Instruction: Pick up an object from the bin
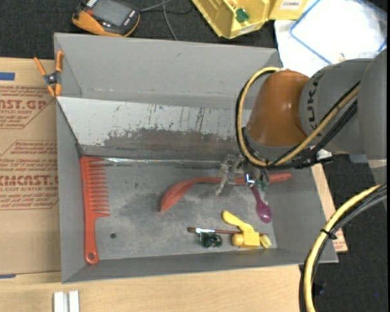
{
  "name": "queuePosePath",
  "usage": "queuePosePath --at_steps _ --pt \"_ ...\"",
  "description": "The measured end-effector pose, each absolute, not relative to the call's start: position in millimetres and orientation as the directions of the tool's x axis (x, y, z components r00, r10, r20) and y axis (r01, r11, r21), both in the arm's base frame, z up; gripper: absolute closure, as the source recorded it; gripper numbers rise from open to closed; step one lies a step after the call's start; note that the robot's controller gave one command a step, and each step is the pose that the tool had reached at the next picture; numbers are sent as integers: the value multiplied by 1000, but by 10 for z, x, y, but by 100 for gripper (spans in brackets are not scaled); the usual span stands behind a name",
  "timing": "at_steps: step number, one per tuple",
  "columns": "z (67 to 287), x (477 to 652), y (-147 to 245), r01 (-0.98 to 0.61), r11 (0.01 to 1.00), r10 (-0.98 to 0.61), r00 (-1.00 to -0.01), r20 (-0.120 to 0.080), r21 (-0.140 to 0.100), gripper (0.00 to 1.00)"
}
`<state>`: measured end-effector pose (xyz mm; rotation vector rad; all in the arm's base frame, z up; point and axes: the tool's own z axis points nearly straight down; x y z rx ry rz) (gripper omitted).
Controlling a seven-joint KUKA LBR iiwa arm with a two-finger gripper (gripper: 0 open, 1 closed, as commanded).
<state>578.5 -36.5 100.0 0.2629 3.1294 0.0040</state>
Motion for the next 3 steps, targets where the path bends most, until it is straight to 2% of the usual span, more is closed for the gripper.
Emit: queuePosePath --at_steps 1,2,3 --pt "1165 5807 -167 174 985 174 -985 -6 4 100" --pt "1135 5711 -364 146 989 146 -989 1 4 100" --pt "1462 5779 -145 151 988 151 -988 -7 5 100"
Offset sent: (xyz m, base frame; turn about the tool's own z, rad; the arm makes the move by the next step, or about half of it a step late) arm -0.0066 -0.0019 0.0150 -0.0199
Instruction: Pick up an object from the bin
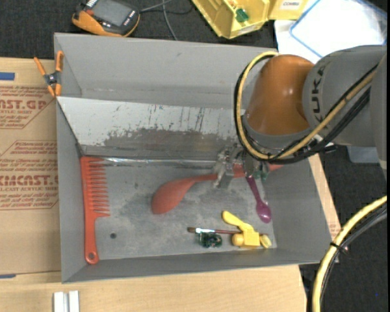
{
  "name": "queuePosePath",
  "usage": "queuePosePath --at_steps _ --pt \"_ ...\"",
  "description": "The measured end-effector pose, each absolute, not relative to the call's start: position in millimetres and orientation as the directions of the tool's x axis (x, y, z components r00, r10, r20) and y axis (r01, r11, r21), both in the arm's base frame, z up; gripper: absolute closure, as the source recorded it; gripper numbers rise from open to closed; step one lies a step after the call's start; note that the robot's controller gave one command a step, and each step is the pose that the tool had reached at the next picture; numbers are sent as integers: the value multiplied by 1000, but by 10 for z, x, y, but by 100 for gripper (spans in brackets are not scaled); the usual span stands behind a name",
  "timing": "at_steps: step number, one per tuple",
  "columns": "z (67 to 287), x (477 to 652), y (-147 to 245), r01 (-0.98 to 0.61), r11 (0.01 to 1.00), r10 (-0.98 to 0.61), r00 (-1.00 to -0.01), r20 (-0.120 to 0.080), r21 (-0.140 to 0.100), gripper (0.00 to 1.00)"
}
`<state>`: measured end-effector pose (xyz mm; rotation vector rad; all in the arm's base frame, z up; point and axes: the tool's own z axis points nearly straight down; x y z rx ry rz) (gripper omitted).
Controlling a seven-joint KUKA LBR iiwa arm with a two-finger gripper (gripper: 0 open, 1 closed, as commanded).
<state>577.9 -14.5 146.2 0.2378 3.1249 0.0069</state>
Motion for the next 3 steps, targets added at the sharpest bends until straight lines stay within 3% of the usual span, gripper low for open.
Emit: queuePosePath --at_steps 1,2,3 --pt "1141 5557 -143 166 986 166 -986 7 2 100" --pt "1881 5688 -140 169 986 169 -986 -15 6 100" --pt "1974 5587 -142 160 987 160 -987 4 3 100"
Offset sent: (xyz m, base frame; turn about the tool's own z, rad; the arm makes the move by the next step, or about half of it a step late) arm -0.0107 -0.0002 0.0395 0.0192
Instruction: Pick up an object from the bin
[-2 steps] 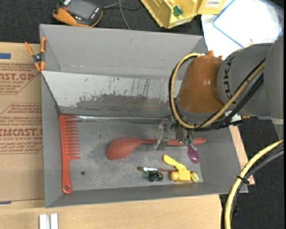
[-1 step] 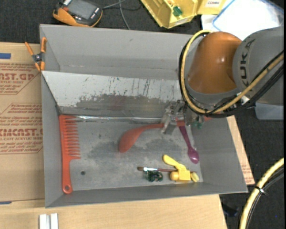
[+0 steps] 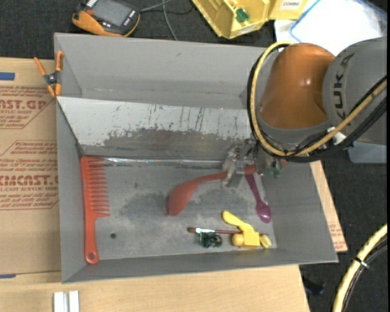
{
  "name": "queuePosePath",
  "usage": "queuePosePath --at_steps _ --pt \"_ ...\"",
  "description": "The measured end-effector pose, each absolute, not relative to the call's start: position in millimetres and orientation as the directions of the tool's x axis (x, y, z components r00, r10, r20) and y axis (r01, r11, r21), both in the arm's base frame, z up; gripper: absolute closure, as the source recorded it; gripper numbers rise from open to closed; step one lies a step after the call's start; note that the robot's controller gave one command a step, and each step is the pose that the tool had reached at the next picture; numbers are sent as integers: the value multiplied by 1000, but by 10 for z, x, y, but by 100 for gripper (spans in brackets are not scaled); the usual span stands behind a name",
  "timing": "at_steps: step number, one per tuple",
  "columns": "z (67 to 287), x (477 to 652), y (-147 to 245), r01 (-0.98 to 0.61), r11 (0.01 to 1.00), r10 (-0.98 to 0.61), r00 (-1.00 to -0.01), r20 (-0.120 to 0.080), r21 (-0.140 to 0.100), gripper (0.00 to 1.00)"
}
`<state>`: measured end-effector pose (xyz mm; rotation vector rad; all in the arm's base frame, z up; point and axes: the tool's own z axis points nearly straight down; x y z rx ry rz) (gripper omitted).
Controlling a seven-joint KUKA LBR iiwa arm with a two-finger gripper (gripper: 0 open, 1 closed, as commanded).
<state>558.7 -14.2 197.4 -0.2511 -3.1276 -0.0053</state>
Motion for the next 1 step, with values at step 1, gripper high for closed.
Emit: queuePosePath --at_steps 1 --pt "2217 5517 -187 -291 957 -291 -957 -2 3 100"
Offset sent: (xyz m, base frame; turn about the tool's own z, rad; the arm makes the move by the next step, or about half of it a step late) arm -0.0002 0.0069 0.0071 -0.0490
